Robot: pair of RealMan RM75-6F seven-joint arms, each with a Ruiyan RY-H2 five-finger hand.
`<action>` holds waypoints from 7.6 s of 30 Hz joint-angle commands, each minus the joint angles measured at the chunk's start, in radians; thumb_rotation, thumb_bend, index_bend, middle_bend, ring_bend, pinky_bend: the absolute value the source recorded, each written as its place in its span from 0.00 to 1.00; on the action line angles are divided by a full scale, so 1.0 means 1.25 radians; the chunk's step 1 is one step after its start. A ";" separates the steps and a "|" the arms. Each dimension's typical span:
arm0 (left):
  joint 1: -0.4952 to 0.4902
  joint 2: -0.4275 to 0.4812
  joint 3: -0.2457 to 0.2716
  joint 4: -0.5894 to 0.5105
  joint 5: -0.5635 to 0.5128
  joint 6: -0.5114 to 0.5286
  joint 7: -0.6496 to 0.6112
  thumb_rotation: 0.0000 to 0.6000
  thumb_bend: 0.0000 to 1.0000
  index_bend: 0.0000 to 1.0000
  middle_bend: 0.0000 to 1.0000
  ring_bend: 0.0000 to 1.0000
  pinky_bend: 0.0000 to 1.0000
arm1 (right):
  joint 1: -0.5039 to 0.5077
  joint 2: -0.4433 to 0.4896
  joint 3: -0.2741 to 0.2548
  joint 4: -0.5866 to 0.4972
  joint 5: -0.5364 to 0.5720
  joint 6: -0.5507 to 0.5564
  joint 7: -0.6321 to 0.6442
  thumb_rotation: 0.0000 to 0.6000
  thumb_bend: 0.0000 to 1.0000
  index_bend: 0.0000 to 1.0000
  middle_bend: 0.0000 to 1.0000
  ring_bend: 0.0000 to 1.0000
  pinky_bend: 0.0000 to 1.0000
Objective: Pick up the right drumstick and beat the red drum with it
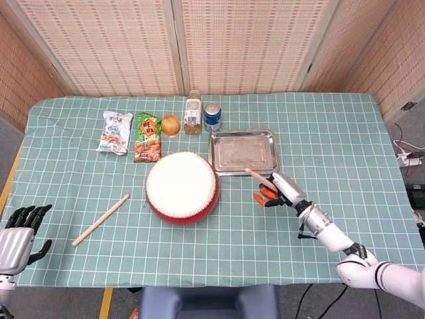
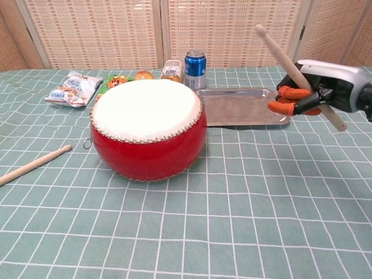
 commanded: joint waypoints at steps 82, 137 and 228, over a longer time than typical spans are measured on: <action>0.014 -0.016 0.002 0.046 0.002 0.006 -0.034 1.00 0.30 0.12 0.15 0.10 0.11 | 0.246 -0.262 0.116 0.229 0.169 0.015 -0.935 1.00 0.53 0.98 0.92 1.00 1.00; 0.006 -0.016 -0.002 0.040 0.001 -0.001 -0.033 1.00 0.30 0.12 0.15 0.09 0.11 | 0.203 -0.247 0.175 0.146 0.247 0.017 -0.967 1.00 0.53 0.88 0.92 1.00 1.00; -0.005 -0.010 0.002 0.026 0.004 -0.012 -0.017 1.00 0.30 0.12 0.15 0.09 0.11 | 0.196 -0.260 0.161 0.167 0.231 -0.018 -0.917 1.00 0.53 0.93 0.92 0.97 1.00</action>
